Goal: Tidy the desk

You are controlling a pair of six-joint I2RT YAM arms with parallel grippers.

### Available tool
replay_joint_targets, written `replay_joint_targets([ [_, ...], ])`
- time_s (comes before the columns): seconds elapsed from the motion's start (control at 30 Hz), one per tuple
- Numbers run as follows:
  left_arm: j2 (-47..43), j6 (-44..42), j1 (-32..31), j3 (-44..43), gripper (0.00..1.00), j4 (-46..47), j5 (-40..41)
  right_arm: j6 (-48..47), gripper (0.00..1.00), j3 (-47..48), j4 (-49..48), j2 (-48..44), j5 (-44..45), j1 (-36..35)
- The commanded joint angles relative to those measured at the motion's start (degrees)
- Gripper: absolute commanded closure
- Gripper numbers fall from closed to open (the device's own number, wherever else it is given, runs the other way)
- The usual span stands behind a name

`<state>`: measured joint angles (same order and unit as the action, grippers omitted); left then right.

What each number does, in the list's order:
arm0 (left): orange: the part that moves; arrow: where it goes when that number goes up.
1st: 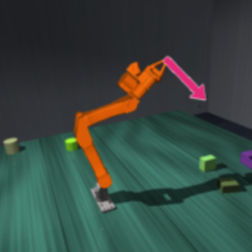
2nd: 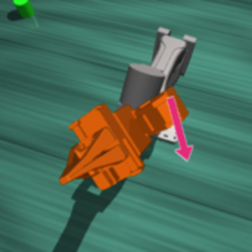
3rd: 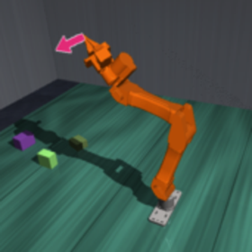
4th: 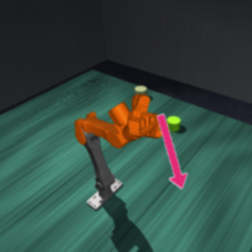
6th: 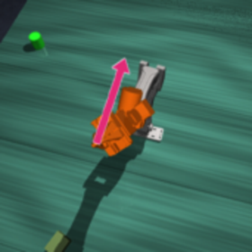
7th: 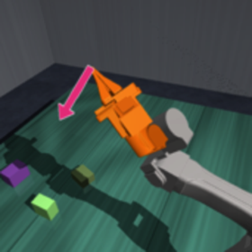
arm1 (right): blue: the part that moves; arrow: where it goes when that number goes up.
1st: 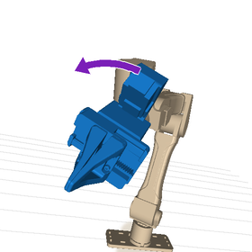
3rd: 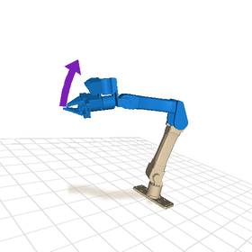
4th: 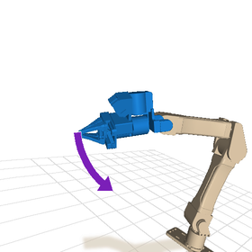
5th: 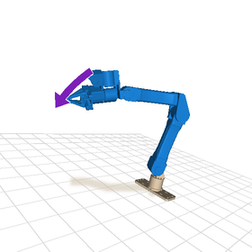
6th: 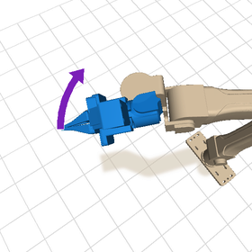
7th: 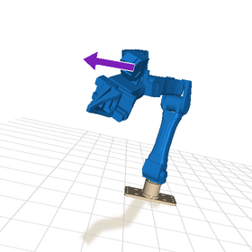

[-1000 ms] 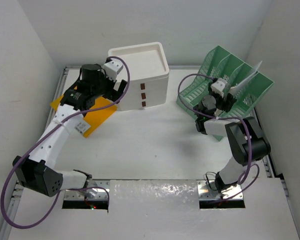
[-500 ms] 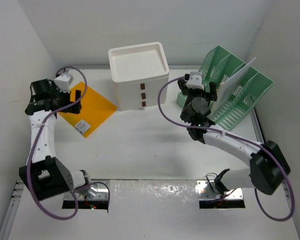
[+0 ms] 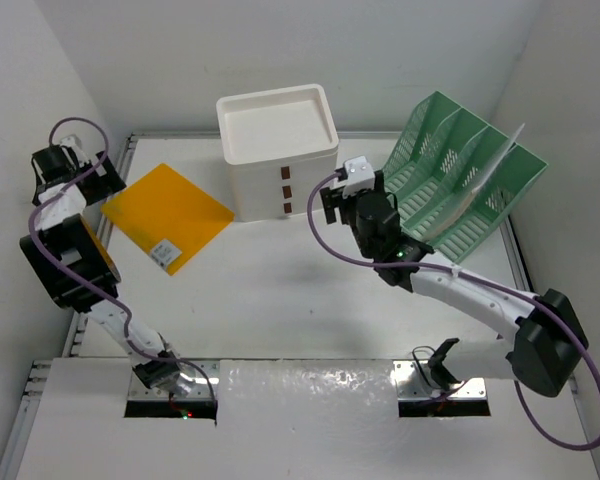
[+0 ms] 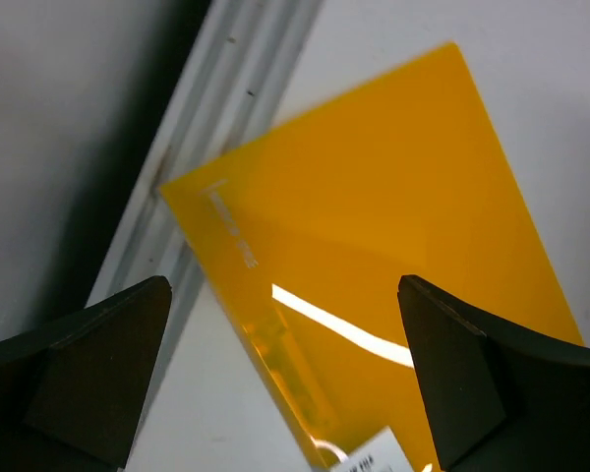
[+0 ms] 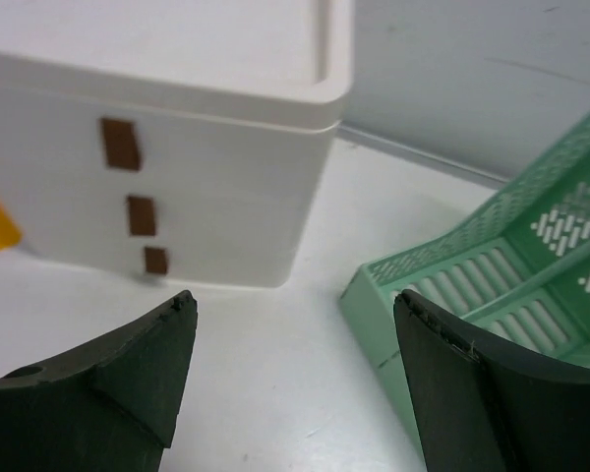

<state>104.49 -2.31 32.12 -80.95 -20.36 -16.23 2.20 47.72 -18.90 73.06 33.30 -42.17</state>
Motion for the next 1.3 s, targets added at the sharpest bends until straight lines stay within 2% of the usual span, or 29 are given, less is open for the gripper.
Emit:
replay_joint_targets([
  [0.0, 3.0, 8.3, 0.8, -3.3, 0.0, 7.8, 5.2, 1.8, 0.22, 0.8, -0.1, 0.2, -3.0, -3.1],
  [0.1, 8.4, 10.8, 0.8, -5.4, 0.0, 7.9, 8.4, 0.7, 0.21, 0.1, -1.3, 0.5, -1.7, -5.4],
  [0.3, 14.4, 14.3, 0.8, -6.9, 0.0, 8.0, 8.1, -1.5, 0.21, -1.2, -3.5, -0.3, 0.6, -9.9],
  [0.4, 13.5, 17.1, 0.8, -4.8, 0.0, 11.0, 8.4, -4.6, 0.21, -1.3, -4.3, -0.5, 1.7, -12.9],
  [0.5, 13.6, 17.6, 0.7, -6.1, 0.0, 7.3, 6.7, -6.1, 0.21, -1.3, -4.9, -0.5, 2.0, -14.3],
  [0.67, 8.8, 8.3, -1.5, 0.7, 0.01, 9.6, 7.3, -8.3, 0.2, -1.7, -5.8, -0.5, 1.9, -16.0],
  [0.87, 14.3, 2.9, -2.1, -5.3, 0.0, 1.1, 2.9, -8.0, 0.2, -2.4, -6.2, -0.6, 1.5, -16.8],
  [1.03, 15.9, -11.4, -5.4, -4.7, 0.0, -7.5, 3.0, -8.0, 0.2, -3.7, -5.6, -2.5, 2.2, -17.5],
  [1.13, 17.1, -18.2, -5.9, -3.3, 0.0, -12.1, 4.2, -7.6, 0.2, -4.9, -6.0, -4.1, 2.9, -17.7],
  [1.27, 15.3, -24.3, -5.9, 3.9, 0.0, -10.5, 9.4, -7.2, 0.2, -6.8, -6.6, -6.2, 3.2, -18.0],
])
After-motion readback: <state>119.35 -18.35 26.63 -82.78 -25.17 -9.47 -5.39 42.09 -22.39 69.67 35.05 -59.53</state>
